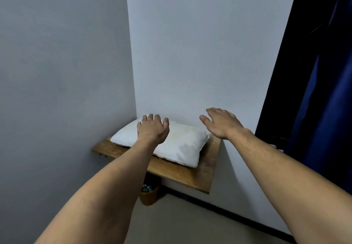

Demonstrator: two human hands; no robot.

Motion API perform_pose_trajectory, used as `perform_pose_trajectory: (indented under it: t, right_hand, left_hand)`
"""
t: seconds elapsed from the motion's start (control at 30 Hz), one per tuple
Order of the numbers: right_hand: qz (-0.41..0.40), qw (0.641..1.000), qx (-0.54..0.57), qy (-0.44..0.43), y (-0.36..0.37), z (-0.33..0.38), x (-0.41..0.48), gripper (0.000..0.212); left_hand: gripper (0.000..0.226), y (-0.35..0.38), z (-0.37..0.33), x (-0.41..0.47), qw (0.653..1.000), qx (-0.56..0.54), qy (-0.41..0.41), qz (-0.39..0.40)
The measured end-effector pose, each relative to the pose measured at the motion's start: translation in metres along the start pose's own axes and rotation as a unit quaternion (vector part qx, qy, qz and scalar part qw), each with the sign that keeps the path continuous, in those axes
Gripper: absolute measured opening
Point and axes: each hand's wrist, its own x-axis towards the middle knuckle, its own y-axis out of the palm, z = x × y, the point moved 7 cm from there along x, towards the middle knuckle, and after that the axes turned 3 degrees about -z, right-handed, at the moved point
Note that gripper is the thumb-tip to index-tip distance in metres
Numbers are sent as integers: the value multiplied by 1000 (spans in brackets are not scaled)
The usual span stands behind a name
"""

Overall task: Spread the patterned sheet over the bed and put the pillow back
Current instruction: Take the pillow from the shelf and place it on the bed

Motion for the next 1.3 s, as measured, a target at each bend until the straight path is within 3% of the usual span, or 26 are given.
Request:
perform_pose_trajectory:
  t: [0.3,0.6,0.97,1.3]
  right_hand:
    - [0,1000,10,-28,34,9,124,60]
    - [53,995,10,-84,110,16,229,61]
    - [124,973,8,-194,213,29,374,59]
    - [207,951,28,-227,304,23,441,57]
  left_hand:
    - [62,40,30,93,992,-48,-113,-23]
    - [64,115,66,134,966,-108,-233,-8]
    - [65,207,104,177,897,-145,-417,-24]
    - [76,267,120,161,810,-187,-552,-68]
